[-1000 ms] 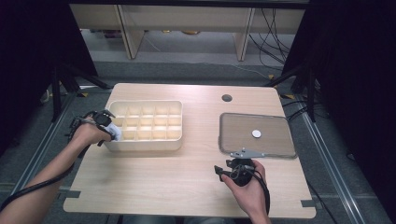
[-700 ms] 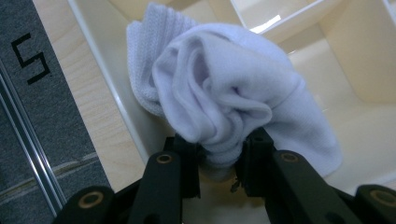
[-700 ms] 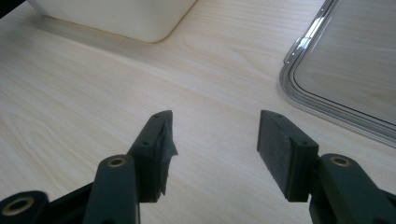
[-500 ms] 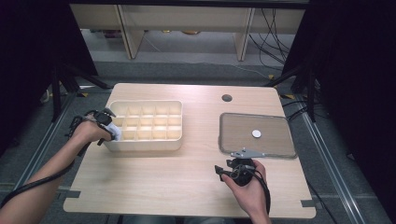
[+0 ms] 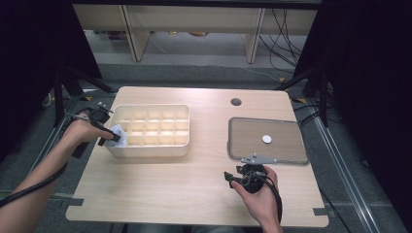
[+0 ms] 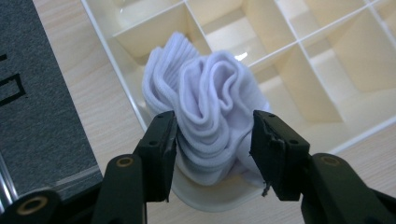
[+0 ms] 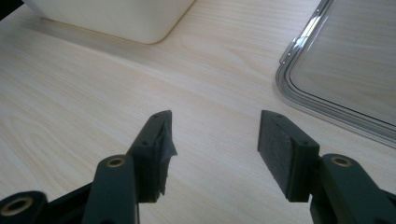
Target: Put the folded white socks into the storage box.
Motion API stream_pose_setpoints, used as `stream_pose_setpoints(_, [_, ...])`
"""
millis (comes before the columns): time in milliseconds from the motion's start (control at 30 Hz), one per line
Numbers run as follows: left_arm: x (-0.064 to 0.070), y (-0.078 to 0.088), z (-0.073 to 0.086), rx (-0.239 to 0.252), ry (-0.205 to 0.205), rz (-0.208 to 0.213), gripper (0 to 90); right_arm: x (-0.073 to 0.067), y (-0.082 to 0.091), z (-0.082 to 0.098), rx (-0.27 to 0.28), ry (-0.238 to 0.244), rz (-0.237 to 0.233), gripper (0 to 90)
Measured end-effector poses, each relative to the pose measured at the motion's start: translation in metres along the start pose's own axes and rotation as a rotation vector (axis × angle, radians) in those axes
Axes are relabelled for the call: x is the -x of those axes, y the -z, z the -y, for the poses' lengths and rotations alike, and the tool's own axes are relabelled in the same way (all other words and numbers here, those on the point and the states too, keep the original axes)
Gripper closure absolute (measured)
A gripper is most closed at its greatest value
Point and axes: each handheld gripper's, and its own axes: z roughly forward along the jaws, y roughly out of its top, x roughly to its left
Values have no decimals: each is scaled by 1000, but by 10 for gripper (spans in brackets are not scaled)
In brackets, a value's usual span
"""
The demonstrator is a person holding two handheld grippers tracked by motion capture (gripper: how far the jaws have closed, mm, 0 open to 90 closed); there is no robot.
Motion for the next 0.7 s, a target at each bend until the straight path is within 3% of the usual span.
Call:
stream_pose_setpoints(100, [0, 4, -5, 53, -12, -10, 481, 0, 0, 0, 4, 7, 0, 458])
stream_pose_setpoints(133, [0, 3, -7, 61, -15, -17, 481, 2, -1, -1, 11, 32, 3, 458])
stream_pose_setpoints(233, [-2, -6, -10, 41, -19, -14, 486, 2, 0, -1, 9, 30, 4, 458])
stream_pose_setpoints(333, [-2, -10, -9, 28, -56, -22, 649, 2, 0, 0, 11, 27, 3, 458])
stream_pose_setpoints(400, [0, -10, -8, 31, -65, -36, 710, 2, 1, 0, 10, 27, 1, 458])
stream_pose_setpoints(500, [6, -9, -6, 6, -129, -74, 744, 3, 0, -1, 14, 35, 1, 458])
stream_pose_setpoints(567, [10, -11, -5, 12, -139, -89, 751, 1, 0, -1, 13, 34, 7, 458])
stream_pose_setpoints(600, [9, -10, -6, -9, -172, -99, 753, 0, 0, -1, 12, 25, 2, 458])
stream_pose_setpoints(633, [12, -12, -5, 10, -161, -106, 754, 0, 0, -1, 13, 30, 2, 458])
stream_pose_setpoints(667, [12, -12, -4, -16, -193, -118, 756, -1, 0, -1, 12, 24, -3, 458])
stream_pose_setpoints(700, [14, -15, -2, 8, -185, -129, 757, -1, 0, -1, 10, 19, -1, 458])
